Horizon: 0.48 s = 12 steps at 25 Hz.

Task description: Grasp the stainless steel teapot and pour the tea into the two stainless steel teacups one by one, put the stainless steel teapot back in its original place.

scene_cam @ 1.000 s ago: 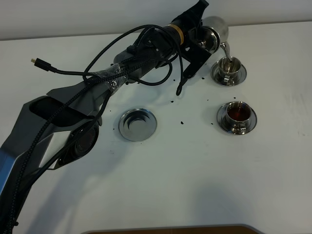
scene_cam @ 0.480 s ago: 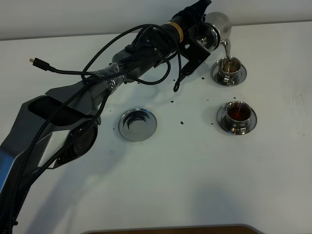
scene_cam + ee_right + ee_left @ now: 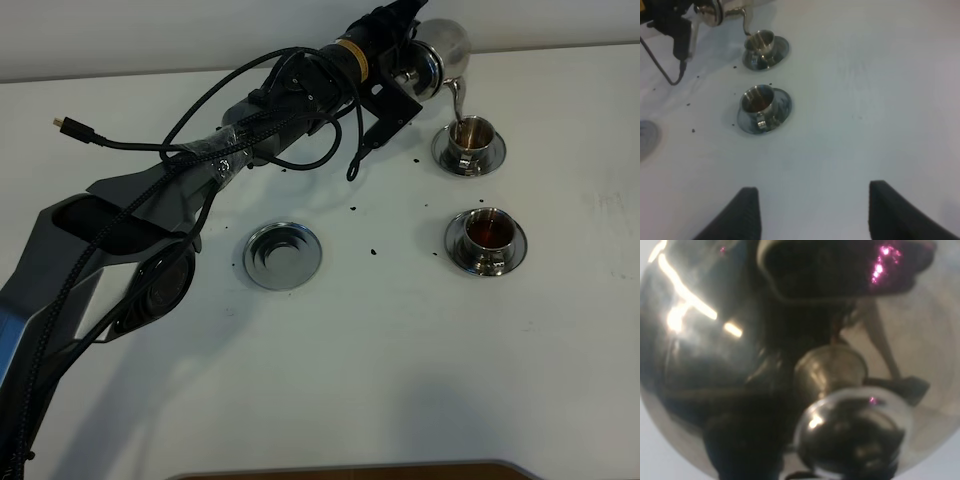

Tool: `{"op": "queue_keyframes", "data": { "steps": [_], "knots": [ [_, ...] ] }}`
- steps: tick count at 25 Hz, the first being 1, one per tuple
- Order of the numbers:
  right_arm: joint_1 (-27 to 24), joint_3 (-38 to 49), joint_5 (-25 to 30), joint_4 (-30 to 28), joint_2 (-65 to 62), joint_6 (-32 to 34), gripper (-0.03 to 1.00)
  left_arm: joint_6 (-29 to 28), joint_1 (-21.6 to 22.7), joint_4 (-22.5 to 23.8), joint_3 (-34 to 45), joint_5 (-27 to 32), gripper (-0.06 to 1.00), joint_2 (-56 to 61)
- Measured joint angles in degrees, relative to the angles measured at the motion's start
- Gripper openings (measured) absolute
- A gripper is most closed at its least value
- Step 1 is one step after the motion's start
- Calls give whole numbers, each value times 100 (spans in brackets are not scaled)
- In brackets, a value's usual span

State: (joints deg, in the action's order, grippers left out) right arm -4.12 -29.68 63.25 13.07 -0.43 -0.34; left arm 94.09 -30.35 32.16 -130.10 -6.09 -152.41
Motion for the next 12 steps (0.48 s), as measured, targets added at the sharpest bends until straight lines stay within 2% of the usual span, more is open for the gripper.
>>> {"op": "queue_keyframes", "data": {
  "steps": [12],
  "knots": [
    [0,0,0,0,0,0,48,131,55,0,0,-359,24,0]
  ]
}}
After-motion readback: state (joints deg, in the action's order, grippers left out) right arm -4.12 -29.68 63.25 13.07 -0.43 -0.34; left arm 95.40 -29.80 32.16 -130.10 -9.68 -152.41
